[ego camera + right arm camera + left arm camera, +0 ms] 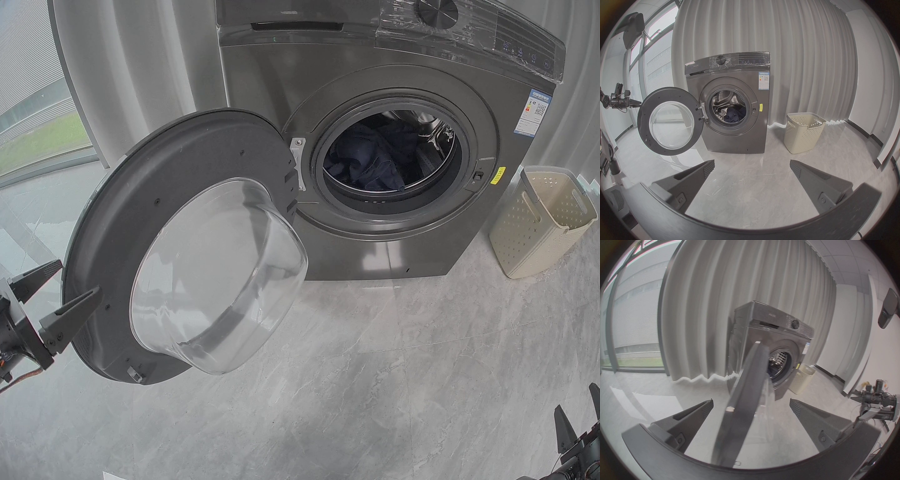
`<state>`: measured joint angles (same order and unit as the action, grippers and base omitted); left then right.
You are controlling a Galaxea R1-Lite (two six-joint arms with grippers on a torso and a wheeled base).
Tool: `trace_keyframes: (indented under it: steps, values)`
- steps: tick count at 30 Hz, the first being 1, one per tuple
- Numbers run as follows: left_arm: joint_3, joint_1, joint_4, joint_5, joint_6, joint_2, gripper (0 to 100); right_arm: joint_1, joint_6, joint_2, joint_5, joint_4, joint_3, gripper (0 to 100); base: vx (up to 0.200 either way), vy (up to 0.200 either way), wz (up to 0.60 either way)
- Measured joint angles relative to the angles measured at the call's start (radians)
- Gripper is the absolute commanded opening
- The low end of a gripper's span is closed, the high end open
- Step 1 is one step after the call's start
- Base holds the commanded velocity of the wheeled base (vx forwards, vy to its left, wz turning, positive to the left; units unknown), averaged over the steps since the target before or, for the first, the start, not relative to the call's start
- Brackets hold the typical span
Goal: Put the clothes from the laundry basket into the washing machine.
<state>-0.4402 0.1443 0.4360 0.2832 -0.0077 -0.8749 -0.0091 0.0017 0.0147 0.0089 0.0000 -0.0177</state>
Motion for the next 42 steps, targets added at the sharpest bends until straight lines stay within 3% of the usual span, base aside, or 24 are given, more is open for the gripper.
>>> trace_keyframes:
  steps: [7,10,13,17,21,26,30,37,42]
  values:
    - [-0.021,0.213,0.0,-0.01,-0.008,-0.026,100,0.0,0.0,0.0,0.0,0.0,0.0,100,0.0,0.0,0.0]
    - [-0.025,0.311,-0.002,-0.023,-0.036,-0.016,100,0.0,0.0,0.0,0.0,0.0,0.0,100,0.0,0.0,0.0]
    - [-0.032,0.377,-0.002,-0.07,-0.074,-0.004,100,0.0,0.0,0.0,0.0,0.0,0.0,100,0.0,0.0,0.0]
    - [-0.053,0.393,0.0,-0.129,-0.078,-0.001,100,0.0,0.0,0.0,0.0,0.0,0.0,100,0.0,0.0,0.0]
    - [-0.09,0.349,0.006,-0.181,-0.079,-0.016,100,0.0,0.0,0.0,0.0,0.0,0.0,100,0.0,0.0,0.0]
    - [-0.125,0.254,0.016,-0.192,-0.07,-0.074,100,0.0,0.0,0.001,0.0,0.0,0.0,100,0.0,0.0,0.0]
    - [-0.139,0.227,0.037,-0.195,-0.063,-0.142,100,0.0,0.0,0.001,0.0,0.0,0.0,100,0.0,0.0,0.0]
    - [-0.181,0.232,0.102,-0.193,-0.063,-0.272,100,0.0,-0.001,0.001,0.0,0.0,0.0,100,0.0,0.0,0.0]
    - [-0.21,0.289,0.141,-0.194,-0.068,-0.356,100,0.0,-0.002,0.001,0.0,0.0,0.0,100,0.0,0.0,0.0]
